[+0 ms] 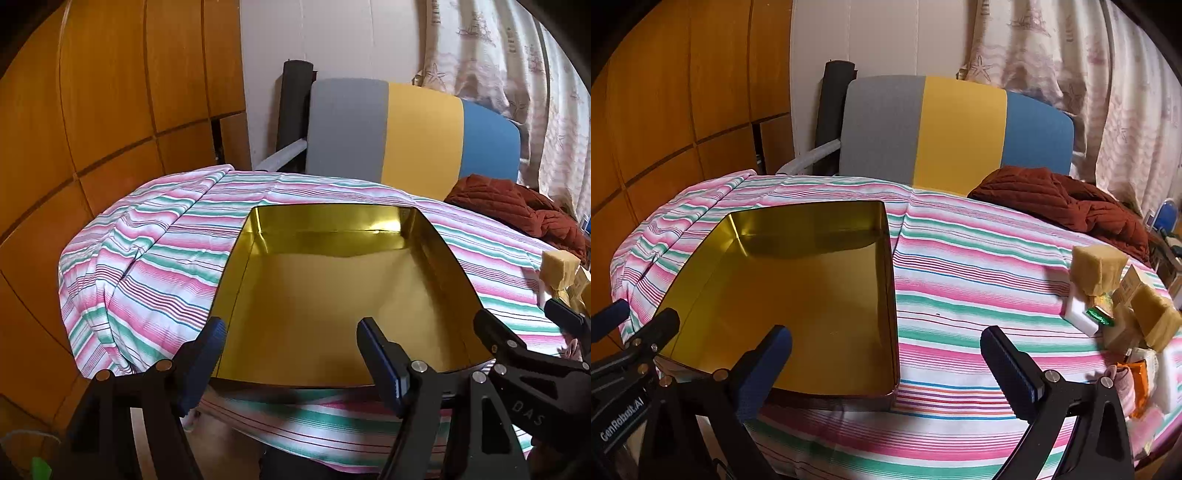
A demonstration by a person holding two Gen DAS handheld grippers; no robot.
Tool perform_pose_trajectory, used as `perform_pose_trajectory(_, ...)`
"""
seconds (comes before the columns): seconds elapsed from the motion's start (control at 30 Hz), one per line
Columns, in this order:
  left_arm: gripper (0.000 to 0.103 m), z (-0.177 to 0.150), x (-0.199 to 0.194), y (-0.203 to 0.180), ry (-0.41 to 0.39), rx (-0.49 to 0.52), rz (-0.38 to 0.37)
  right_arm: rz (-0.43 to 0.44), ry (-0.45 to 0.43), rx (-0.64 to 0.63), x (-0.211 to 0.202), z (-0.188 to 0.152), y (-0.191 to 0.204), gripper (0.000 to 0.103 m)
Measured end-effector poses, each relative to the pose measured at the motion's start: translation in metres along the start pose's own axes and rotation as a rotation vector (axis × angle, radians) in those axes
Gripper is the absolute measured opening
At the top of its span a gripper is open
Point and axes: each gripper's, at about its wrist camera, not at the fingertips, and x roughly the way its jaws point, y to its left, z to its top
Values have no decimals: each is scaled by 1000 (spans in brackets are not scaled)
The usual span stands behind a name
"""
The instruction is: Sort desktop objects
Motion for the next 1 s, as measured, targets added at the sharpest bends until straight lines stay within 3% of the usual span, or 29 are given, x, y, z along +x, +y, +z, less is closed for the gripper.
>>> perform_pose_trajectory(0.23, 75, -2, 2, 6, -27, 8, 1, -11, -2, -15, 4, -2, -5, 103)
perform_pose_trajectory(0.53, 75, -4, 14, 4, 7, 1, -12, -13, -31, -24, 1, -9, -5, 103)
perform_pose_trajectory(0.63, 75, -6, 18, 7, 25, -15, -56, 6, -38, -14, -1, -12, -11, 103)
perform_pose_trajectory(0.73, 75, -7, 22, 3, 27, -3, -46, 30, -44, -3, -2, -16, -18, 103)
perform_pose_trajectory(0.87, 75, -9, 22, -7, 17, 40, -39, 89, -48, 20, -4, -19, -29, 103)
perform_pose_trajectory(1.0, 75, -13, 24, -17, 21, 73, -90, 168, -65, 38, -13, -28, -47, 103)
